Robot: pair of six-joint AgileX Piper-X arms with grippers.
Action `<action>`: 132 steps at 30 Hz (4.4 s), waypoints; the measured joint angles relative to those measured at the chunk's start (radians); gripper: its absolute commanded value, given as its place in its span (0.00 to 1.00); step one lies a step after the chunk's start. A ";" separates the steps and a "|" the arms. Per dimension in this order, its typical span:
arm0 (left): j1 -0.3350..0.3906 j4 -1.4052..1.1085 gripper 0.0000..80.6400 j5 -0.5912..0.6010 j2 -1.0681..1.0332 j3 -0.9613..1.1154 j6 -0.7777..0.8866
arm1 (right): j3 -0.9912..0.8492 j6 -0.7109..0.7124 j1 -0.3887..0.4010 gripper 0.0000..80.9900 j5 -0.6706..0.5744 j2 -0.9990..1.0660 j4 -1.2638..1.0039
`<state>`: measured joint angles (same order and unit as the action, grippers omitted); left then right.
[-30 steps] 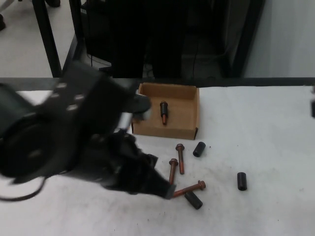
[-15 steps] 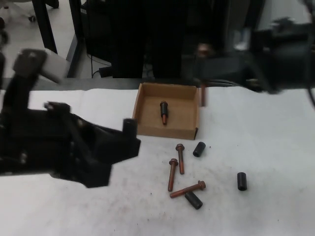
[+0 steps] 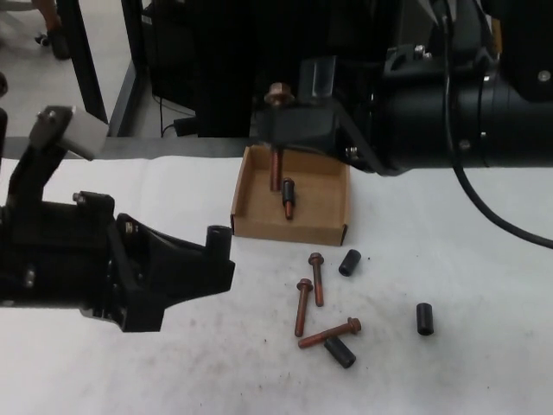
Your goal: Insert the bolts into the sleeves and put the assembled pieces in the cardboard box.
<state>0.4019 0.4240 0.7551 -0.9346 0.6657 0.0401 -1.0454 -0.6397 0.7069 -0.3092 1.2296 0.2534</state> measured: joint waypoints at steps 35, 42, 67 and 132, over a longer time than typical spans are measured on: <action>0.000 -0.178 0.01 0.160 0.000 0.000 0.136 | 0.000 -0.037 0.049 0.00 -0.033 0.005 -0.038; 0.000 -0.162 0.01 0.159 0.000 0.000 0.141 | 0.000 -0.043 0.051 0.00 -0.042 0.005 -0.066; 0.000 -0.156 0.01 0.182 0.000 0.000 0.140 | 0.000 -0.051 0.056 0.00 -0.084 0.005 -0.066; 0.000 -0.156 0.01 0.254 -0.008 -0.008 0.226 | -0.002 0.198 0.059 0.00 -0.163 0.005 0.049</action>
<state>0.4019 0.2677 1.0089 -0.9422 0.6581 0.2663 -1.0477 -0.4413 0.7661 -0.4726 1.2343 0.3025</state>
